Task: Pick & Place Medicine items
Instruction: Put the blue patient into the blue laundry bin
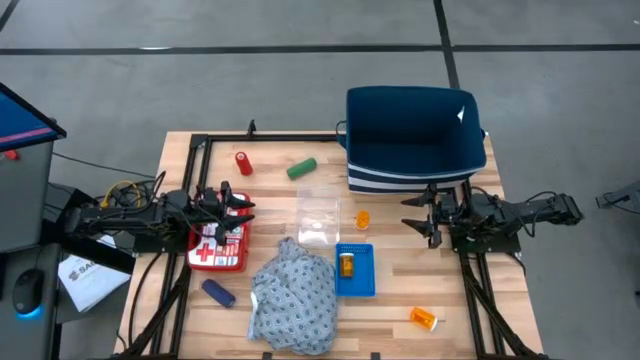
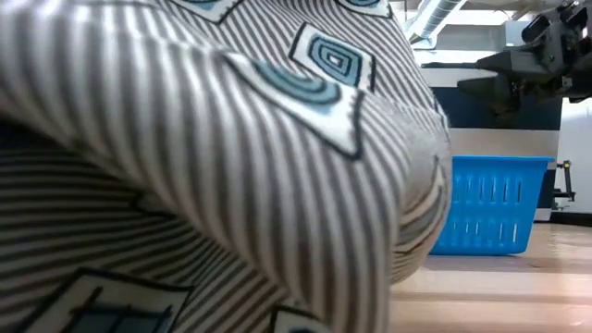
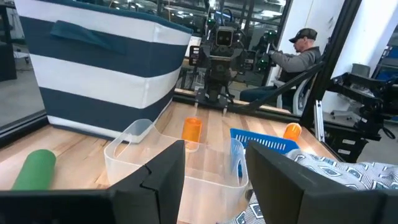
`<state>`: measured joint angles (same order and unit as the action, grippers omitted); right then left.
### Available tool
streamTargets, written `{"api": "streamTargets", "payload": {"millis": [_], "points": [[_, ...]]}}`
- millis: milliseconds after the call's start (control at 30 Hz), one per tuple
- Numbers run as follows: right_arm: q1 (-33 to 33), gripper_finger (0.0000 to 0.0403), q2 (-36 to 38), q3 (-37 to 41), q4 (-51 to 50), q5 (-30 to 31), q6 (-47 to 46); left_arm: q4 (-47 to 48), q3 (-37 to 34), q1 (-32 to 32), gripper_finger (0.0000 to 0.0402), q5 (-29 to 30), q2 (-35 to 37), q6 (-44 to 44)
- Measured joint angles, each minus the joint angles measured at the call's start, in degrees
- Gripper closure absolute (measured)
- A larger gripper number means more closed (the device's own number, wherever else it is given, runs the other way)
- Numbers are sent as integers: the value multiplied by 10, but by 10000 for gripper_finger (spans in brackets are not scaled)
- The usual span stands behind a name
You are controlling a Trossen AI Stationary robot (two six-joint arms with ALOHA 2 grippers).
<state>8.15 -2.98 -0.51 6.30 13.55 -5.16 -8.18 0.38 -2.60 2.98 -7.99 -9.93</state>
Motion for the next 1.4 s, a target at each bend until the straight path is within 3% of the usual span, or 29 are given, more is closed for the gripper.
{"api": "streamTargets", "payload": {"millis": [700, 967, 1400], "points": [[0, 143, 0, 0, 36, 0, -31, 0, 0, 0, 238, 0, 0, 0], [0, 143, 0, 0, 36, 0, -91, 0, 0, 0, 238, 0, 0, 0], [0, 143, 0, 0, 26, 0, -90, 0, 0, 0, 238, 5, 0, 0]]}}
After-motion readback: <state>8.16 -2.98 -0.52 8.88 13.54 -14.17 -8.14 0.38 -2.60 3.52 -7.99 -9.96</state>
